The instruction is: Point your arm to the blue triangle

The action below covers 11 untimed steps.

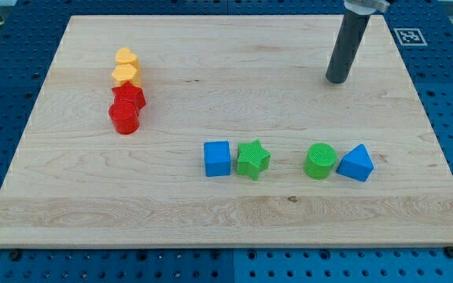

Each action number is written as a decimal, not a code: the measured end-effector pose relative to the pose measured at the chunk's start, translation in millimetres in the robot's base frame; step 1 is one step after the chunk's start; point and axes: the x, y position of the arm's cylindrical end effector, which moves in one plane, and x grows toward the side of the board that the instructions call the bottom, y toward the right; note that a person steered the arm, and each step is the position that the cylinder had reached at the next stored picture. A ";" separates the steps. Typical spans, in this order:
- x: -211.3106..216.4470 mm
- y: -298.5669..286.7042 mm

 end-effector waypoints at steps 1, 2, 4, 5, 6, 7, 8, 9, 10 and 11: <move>-3.1 0.0; -3.2 0.0; -4.4 0.0; -7.4 0.0; -10.3 0.0; -14.2 0.0; -19.1 0.0; -23.1 0.7; -25.1 0.9; -25.4 0.9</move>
